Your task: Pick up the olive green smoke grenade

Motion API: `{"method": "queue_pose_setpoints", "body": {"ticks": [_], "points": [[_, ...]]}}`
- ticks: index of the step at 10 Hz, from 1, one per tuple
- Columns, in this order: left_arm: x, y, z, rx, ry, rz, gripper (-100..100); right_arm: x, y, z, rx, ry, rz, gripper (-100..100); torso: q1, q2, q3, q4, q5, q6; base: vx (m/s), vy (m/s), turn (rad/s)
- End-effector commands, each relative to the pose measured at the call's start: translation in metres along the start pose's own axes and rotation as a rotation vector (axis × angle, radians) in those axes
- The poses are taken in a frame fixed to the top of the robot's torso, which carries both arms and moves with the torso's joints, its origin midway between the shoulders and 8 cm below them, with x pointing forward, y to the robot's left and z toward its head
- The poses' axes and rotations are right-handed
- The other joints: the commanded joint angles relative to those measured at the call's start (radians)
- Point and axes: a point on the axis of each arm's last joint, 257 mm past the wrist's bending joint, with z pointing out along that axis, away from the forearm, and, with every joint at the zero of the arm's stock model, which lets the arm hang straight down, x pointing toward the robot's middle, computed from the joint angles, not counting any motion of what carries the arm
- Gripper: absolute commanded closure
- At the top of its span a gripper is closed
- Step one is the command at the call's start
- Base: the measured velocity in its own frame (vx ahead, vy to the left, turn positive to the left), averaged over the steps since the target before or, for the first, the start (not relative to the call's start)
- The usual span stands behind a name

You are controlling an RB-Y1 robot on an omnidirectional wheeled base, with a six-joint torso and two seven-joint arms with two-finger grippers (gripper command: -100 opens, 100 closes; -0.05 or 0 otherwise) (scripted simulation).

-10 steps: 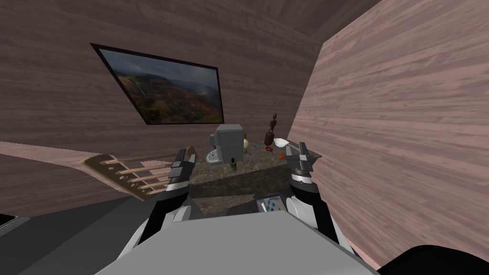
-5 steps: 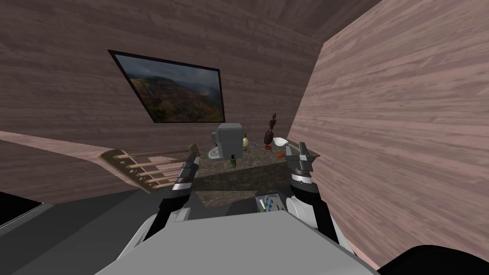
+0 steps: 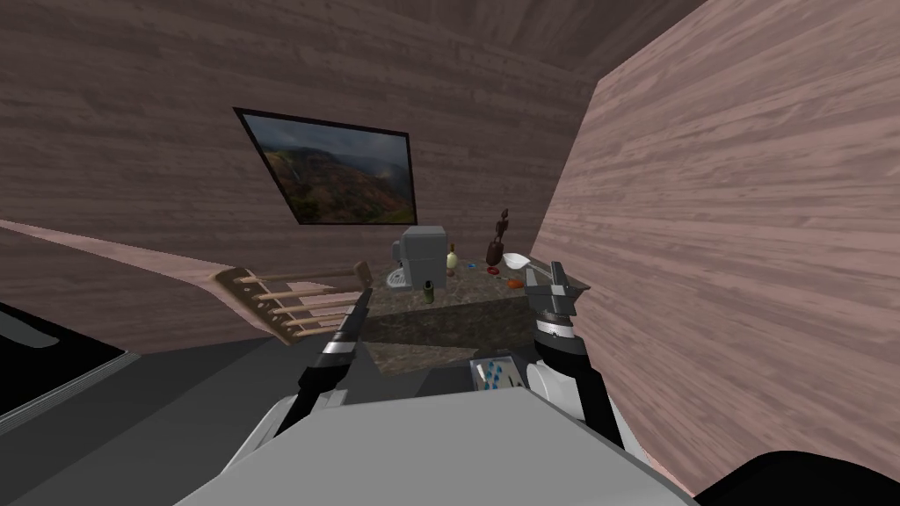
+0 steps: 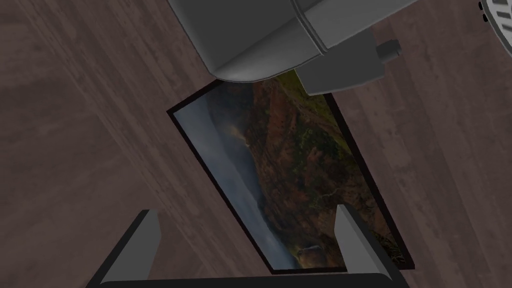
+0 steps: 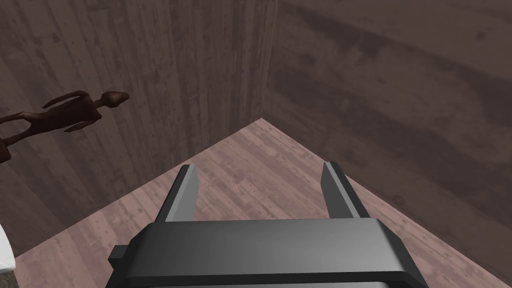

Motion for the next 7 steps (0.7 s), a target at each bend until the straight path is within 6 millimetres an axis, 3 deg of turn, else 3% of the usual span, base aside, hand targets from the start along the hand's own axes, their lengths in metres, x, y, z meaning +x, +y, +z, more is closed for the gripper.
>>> {"method": "queue_pose_setpoints", "body": {"ticks": [1,7], "points": [[0.010,0.014,-0.003,-0.025,0.029,0.065,-100,0.000,0.000,0.000,0.000,0.000,0.000,0,0.000,0.000,0.000,0.000,0.000,0.000,-0.055,-0.080,0.085],[0.028,0.064,-0.023,-0.107,0.110,0.263,-100,0.000,0.000,0.000,0.000,0.000,0.000,0,-0.001,-0.002,-0.001,-0.001,0.000,0.000,-0.038,-0.079,0.050]]}}
